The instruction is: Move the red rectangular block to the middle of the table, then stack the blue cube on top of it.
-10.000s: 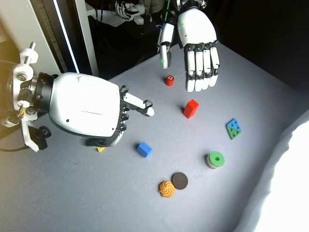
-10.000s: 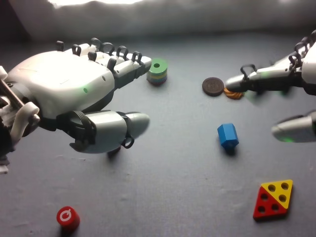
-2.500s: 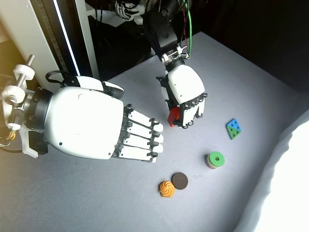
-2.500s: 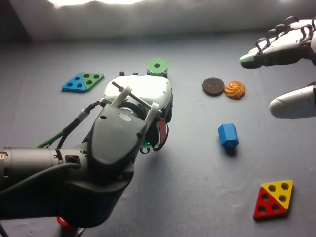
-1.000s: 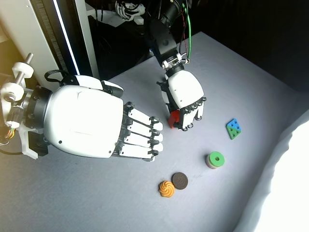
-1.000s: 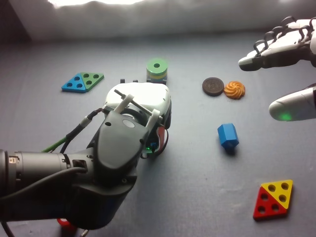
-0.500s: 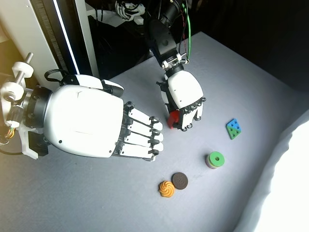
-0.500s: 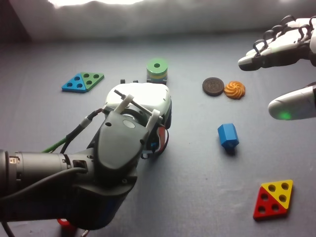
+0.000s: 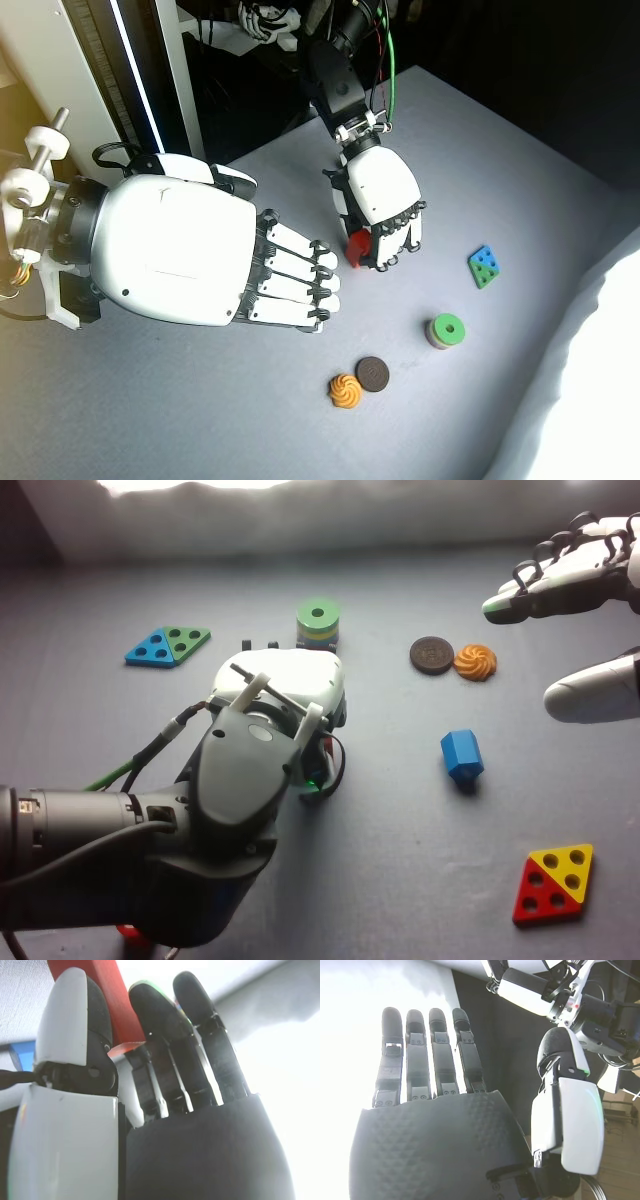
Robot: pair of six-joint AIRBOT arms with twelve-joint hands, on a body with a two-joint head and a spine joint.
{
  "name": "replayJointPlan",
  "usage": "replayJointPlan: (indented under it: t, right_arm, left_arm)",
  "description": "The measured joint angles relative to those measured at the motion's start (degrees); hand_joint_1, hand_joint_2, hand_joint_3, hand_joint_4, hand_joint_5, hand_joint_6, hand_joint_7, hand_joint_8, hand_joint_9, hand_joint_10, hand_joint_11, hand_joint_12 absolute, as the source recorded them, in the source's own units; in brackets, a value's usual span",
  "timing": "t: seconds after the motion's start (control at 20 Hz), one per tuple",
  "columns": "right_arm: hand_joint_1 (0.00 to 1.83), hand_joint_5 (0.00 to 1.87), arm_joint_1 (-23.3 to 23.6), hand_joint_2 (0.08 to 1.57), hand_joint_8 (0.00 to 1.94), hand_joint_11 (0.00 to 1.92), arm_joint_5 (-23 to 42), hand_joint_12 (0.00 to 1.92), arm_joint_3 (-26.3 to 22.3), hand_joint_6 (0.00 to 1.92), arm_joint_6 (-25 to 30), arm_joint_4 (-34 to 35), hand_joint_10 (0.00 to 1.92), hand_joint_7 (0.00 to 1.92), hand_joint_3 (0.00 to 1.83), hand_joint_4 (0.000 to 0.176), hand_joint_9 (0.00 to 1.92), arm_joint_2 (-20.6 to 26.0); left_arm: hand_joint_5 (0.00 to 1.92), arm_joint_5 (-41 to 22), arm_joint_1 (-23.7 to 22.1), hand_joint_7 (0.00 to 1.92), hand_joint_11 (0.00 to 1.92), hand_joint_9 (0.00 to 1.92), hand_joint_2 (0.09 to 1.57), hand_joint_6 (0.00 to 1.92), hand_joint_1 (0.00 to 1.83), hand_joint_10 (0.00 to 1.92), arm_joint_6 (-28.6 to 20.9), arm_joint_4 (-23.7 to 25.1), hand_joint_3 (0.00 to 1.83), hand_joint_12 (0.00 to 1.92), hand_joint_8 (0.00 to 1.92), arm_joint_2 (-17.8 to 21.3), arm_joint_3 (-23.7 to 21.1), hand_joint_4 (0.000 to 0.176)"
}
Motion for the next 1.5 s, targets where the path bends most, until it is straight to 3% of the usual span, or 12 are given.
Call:
replayJointPlan:
  t: [0.15, 0.6, 1.0, 1.15, 1.25, 1.4, 1.5]
  right_arm:
    - [0.21, 0.34, 0.00, 1.11, 0.00, 0.00, 0.00, 0.93, 0.00, 0.00, 0.02, -0.02, 0.01, 0.29, 0.00, 0.000, 0.25, 0.00]
    - [0.21, 0.34, 0.00, 1.11, 0.00, 0.00, -0.11, 0.91, 0.00, 0.00, 0.02, -0.02, 0.00, 0.29, 0.00, 0.000, 0.24, 0.04]
    - [0.27, 0.36, -0.26, 1.08, 0.01, 0.00, -0.04, 1.02, 0.00, 0.01, 0.02, 0.22, 0.02, 0.33, 0.00, 0.000, 0.28, 0.00]
    - [0.38, 0.35, -0.63, 1.04, 0.00, 0.00, -0.83, 0.95, 0.00, 0.00, -0.07, 0.17, 0.00, 0.30, 0.00, 0.000, 0.26, -0.28]
    - [0.45, 0.30, -0.68, 1.02, 0.00, 0.00, -2.95, 0.89, 0.00, 0.00, -2.78, 0.90, 0.00, 0.25, 0.00, 0.000, 0.21, -1.44]
    - [0.62, 0.28, -3.69, 0.95, 0.00, 0.00, -5.31, 1.01, 0.00, 0.00, -22.86, 19.06, 0.00, 0.21, 0.00, 0.000, 0.20, -4.00]
    - [0.74, 0.29, -3.85, 0.93, 0.01, 0.00, -6.88, 1.11, 0.00, 0.02, -26.64, 23.52, 0.02, 0.23, 0.00, 0.000, 0.22, -5.22]
  left_arm:
    - [0.76, 0.00, 0.07, 0.85, 0.35, 0.84, 1.11, 0.00, 1.08, 0.21, 0.00, -0.11, 0.01, 1.21, 0.00, 0.00, 0.00, 0.000]
    - [0.45, 0.04, -0.20, 0.60, 0.13, 0.62, 1.16, 0.00, 0.77, 0.06, 0.04, -0.42, 0.01, 1.25, 0.00, 0.90, -1.03, 0.000]
    - [0.30, 0.26, -1.81, 0.42, 0.00, 0.44, 1.19, 0.00, 0.67, 0.00, 1.18, -1.70, 0.01, 1.22, 0.00, 6.51, -4.92, 0.000]
    - [0.23, 0.48, -2.45, 0.33, 0.00, 0.33, 1.22, 0.00, 0.58, 0.00, 1.81, -1.68, 0.01, 1.08, 0.00, 8.68, -6.01, 0.000]
    - [0.20, 1.31, -2.69, 0.30, 0.00, 0.30, 1.24, 0.00, 0.53, 0.00, 1.92, -1.64, 0.01, 1.02, 0.00, 10.23, -6.88, 0.000]
    - [0.19, 3.30, -2.69, 0.30, 0.00, 0.29, 1.21, 0.00, 0.46, 0.00, 1.92, -1.75, 0.00, 0.98, 0.00, 13.29, -8.07, 0.000]
    - [0.18, 4.98, -2.89, 0.29, 0.00, 0.28, 1.21, 0.00, 0.45, 0.00, 1.97, -1.60, 0.00, 0.89, 0.00, 15.15, -8.04, 0.000]
